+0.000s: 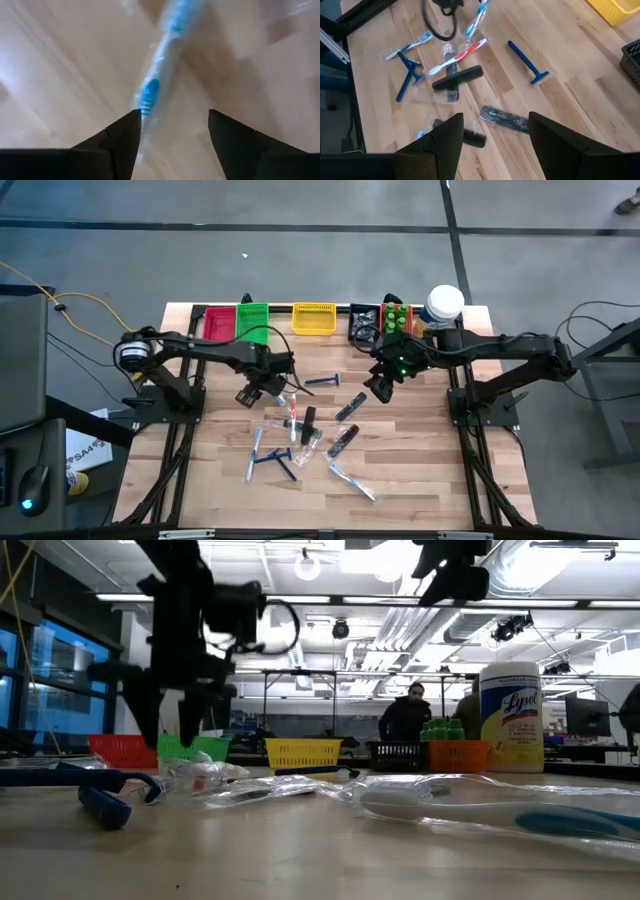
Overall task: Pick & Place Travel size toiletries
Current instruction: Put the light blue toothbrush into the yellow bin
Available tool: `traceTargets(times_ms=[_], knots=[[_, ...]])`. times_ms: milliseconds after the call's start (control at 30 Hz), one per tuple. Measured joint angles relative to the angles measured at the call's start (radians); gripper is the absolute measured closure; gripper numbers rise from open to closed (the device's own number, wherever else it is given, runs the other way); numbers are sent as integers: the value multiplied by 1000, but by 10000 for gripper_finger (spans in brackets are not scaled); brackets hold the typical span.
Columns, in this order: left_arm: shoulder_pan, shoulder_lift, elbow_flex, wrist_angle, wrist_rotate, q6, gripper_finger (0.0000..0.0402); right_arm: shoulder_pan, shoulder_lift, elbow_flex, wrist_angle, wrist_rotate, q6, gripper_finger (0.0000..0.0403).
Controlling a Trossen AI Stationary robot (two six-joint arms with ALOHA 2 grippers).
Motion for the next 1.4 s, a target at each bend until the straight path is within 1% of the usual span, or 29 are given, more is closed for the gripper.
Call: traceTargets(times_ms=[133, 200, 300, 567, 733, 833, 967, 1100, 1233, 1400], knots=[[34, 7, -51, 53, -15, 23, 181, 0, 0, 0, -1, 0, 1, 190], [52, 7, -59, 94, -20, 21, 181, 0, 0, 0, -1, 2, 1, 190], [72, 7, -60, 113, -22, 32, 181, 0, 0, 0, -1, 2, 2, 190], [131, 25, -61, 102, -21, 200, 181, 0, 0, 0, -1, 3, 9, 190], [187, 37, -60, 127, -17, 245, 181, 0, 0, 0, 2, 4, 13, 190], [219, 41, -61, 120, 3, 262, 181, 0, 0, 0, 7, 5, 32, 190], [235, 63, -61, 105, 24, 307, 181, 0, 0, 0, 7, 6, 34, 190], [234, 89, -57, 98, 27, 320, 182, 0, 0, 0, 8, 7, 35, 190], [234, 99, -56, 105, 25, 327, 207, 0, 0, 0, 12, 10, 38, 190], [234, 100, -57, 96, 25, 328, 268, 0, 0, 0, 16, 10, 38, 190]])
